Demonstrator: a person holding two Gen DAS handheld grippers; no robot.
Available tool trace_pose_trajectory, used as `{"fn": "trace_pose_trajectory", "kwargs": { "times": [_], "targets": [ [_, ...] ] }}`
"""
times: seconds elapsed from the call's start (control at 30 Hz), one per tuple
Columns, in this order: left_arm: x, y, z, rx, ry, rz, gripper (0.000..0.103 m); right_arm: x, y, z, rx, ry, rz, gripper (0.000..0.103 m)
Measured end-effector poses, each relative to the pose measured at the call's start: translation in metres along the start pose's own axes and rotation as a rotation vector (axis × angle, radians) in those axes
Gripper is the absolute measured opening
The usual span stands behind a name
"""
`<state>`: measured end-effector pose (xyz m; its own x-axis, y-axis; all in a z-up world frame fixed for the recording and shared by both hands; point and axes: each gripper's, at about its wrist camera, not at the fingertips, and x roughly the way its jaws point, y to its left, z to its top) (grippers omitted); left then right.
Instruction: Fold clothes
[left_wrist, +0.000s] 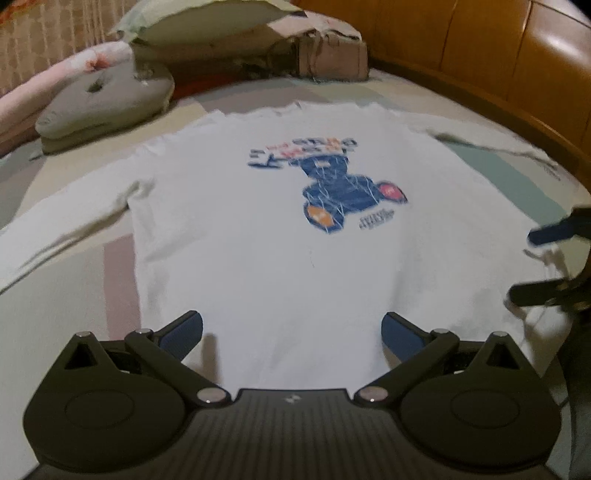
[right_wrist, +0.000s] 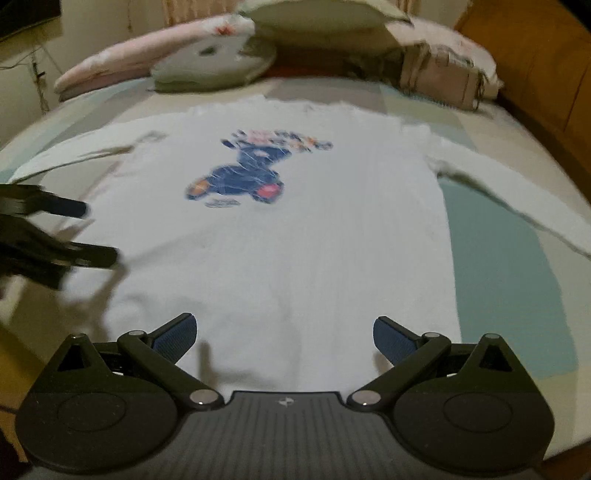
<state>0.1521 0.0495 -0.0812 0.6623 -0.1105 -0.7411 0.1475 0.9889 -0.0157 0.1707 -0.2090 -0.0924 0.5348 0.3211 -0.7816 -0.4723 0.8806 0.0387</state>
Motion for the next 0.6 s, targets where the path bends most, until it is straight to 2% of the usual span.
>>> {"fn": "trace_pose_trajectory", "kwargs": {
  "times": [0.07, 0.2, 0.3, 0.43, 0.6],
  "targets": [
    [0.002, 0.004, 0.001, -0.013, 0.003, 0.005, 0.102, 0.008, -0.012, -0.008, 0.021, 0.032, -0.018, 0.103],
    [0.015, 0.008, 0.003, -0.035, 0.042, 0.016, 0.102, -0.007, -0.033, -0.033, 0.105, -0.017, 0.001, 0.103],
    [0.018, 0.004, 0.011, -0.023, 0.014, 0.001, 0.102, -0.014, -0.031, -0.036, 0.114, -0.010, -0.020, 0.103],
    [0.028, 0.002, 0.022, -0.016, 0.001, -0.016, 0.102, -0.014, -0.022, -0.019, 0.085, -0.029, -0.032, 0.103],
    [0.035, 0.008, 0.024, -0.028, 0.015, -0.002, 0.102, 0.005, -0.035, 0.017, 0.102, -0.066, 0.016, 0.103]
  ]
}}
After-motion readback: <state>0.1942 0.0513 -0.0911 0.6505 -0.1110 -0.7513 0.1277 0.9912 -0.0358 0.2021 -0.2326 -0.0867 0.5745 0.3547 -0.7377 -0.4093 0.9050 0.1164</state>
